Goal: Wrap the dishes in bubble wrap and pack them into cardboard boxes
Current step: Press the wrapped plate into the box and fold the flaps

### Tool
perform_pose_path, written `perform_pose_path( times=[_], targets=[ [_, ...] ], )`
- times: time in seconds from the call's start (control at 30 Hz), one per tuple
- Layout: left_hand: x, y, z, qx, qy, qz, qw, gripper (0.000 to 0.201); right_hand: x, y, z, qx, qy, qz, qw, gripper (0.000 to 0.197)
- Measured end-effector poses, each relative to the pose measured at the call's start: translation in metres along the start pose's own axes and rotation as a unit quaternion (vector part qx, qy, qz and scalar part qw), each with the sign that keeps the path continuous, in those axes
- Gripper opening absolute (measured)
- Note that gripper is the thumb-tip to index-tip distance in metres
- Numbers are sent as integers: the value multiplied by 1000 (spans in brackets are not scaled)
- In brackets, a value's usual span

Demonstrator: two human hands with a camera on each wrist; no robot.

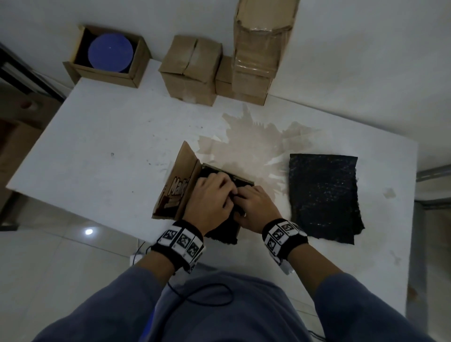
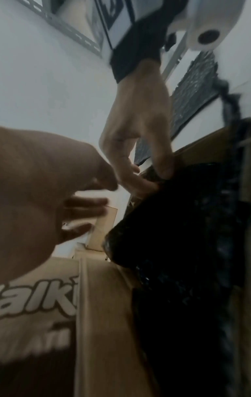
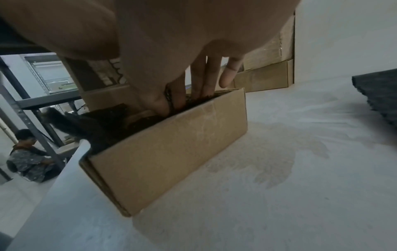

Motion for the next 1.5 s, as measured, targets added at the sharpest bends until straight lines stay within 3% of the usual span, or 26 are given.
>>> perform_pose_path(
  times=[0.1, 0.2, 0.3, 0.43, 0.57, 0.67, 0.87, 1.13, 1.3, 1.4, 1.5],
  targets=[
    [9, -17, 22, 80, -136, -76, 985, 28, -2, -2, 3, -25, -54, 29, 998, 33],
    [7, -30, 35, 119, -184, -114, 969, 34, -3, -3, 6, -75, -103, 63, 990, 39],
    [4, -34, 39, 111, -170, -140, 969, 42, -5, -8, 11, -111, -140, 91, 980, 34],
    [2, -29, 41, 158, -106, -115, 975, 47, 0, -15, 13, -135, -163, 122, 970, 40],
    [3, -33, 49, 162, -150, -132, 966, 67, 4, -20, 15, -131, -172, 145, 965, 54],
    [6, -33, 53, 83, -179, -188, 962, 76, 9, -21, 17, -113, -168, 155, 967, 56],
    [14, -28, 52, 37, -179, -252, 950, 72, 18, -16, 18, -107, -166, 156, 968, 54],
    [29, -37, 55, 71, -225, -242, 941, 72, 33, -16, 25, -146, -259, 138, 945, 63],
    [22, -46, 66, 80, -274, -218, 933, 106, 30, -17, 29, -157, -293, 137, 933, 72],
    [19, -46, 68, 88, -279, -224, 930, 111, 32, -18, 24, -152, -303, 139, 930, 69],
    [18, -41, 65, 85, -269, -212, 936, 103, 34, -19, 13, -128, -276, 162, 939, 57]
  ],
)
Point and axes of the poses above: each hand's wrist, its own x-axis towards the middle knuckle, its own z-axis out of the palm, y = z × x, the point moved 4 cm from there along x, towards the middle knuckle, and after that the axes turned 14 degrees about -z, right-handed, at the moved point
